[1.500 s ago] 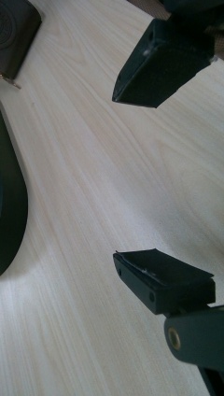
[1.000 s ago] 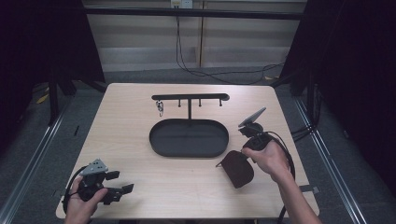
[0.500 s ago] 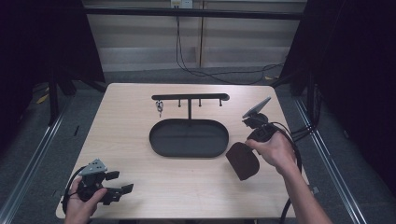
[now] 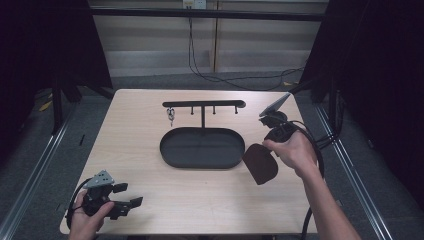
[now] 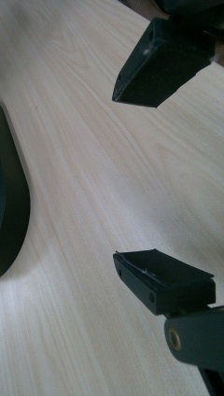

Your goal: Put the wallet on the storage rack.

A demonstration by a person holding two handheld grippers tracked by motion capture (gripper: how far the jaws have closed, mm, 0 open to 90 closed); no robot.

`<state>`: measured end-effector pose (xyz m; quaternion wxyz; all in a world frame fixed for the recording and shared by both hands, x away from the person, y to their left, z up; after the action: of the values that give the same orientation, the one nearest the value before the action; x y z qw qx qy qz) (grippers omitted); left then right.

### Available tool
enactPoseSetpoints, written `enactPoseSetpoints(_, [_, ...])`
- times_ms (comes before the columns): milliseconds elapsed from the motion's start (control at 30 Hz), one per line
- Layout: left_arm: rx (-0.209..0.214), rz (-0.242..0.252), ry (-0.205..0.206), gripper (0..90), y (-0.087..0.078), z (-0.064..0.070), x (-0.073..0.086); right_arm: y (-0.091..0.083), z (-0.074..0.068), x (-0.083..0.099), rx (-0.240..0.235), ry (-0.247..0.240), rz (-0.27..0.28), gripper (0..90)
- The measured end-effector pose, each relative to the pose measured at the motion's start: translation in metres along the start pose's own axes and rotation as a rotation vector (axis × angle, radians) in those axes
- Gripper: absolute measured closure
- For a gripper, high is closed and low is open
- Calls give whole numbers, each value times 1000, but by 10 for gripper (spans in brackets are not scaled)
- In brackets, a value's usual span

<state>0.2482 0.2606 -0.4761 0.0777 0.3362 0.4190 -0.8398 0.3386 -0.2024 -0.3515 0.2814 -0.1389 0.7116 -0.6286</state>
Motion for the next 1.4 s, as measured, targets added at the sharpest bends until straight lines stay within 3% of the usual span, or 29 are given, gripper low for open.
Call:
enactPoseSetpoints(267, [-6,2,-1,186,1,0,-1,-12,7,-17,18,20,34,833])
enactPoseSetpoints(533, [-5,-1,0,186,2,0,-1,-16,11,-33,-3,33,63,833])
enactPoseSetpoints(733, [-1,-9,13,186,2,2,0,-5,12,-42,4,51,65,834])
enactPoseSetpoints(933, [-5,-13,35,186,0,5,1,5,11,-49,-35,67,113,834])
enactPoseSetpoints(1033, [-20,-26,73,185,1,8,2,10,9,-51,-52,68,131,836])
enactPoseSetpoints(1167, [-17,-29,76,186,2,9,3,17,15,-51,-80,95,163,837])
enactPoseSetpoints(1400, [-24,-25,68,183,1,6,2,23,19,-53,-87,115,203,838])
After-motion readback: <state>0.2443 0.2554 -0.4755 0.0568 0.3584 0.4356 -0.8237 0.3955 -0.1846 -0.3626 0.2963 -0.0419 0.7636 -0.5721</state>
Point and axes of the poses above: each handheld gripper's, and its own axes: y roughly forward along the jaws, x roughly out of its underside, z roughly to its right, the point moved 2 cm from there along y, roughly forward along the jaws, and after that the axes turned 15 degrees about -y, right-handed, at the moved point
